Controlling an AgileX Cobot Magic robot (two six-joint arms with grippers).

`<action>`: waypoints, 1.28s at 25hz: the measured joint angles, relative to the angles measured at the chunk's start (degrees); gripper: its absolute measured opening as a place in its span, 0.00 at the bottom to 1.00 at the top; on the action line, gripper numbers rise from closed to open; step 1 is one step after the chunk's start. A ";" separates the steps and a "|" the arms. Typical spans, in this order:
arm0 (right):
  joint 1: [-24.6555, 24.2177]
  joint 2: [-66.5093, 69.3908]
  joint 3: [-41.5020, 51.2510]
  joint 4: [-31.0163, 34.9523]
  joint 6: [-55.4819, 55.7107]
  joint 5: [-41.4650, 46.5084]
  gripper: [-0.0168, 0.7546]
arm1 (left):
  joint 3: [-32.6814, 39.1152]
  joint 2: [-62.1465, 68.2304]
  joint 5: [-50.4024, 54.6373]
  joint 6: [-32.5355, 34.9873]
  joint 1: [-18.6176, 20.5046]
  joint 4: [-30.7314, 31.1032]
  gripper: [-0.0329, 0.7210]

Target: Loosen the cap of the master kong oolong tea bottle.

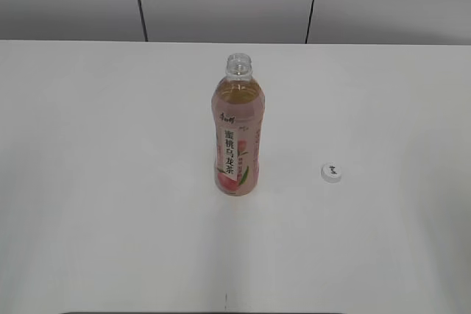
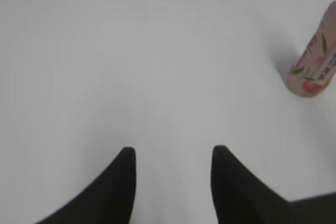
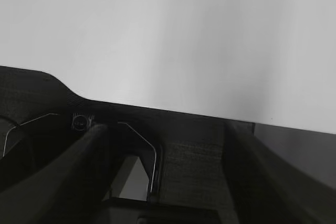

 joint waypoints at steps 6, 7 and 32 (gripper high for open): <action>0.00 -15.15 2.82 -2.66 0.00 0.88 0.66 | 0.55 -6.02 2.36 0.42 -1.11 1.11 0.39; 0.00 -17.51 3.22 -2.66 0.00 0.32 0.66 | 0.64 -7.01 2.42 0.42 -1.49 1.16 0.39; 0.05 -38.91 4.03 -4.66 0.00 -0.60 0.65 | 0.69 -13.86 2.46 0.42 -3.55 0.42 0.37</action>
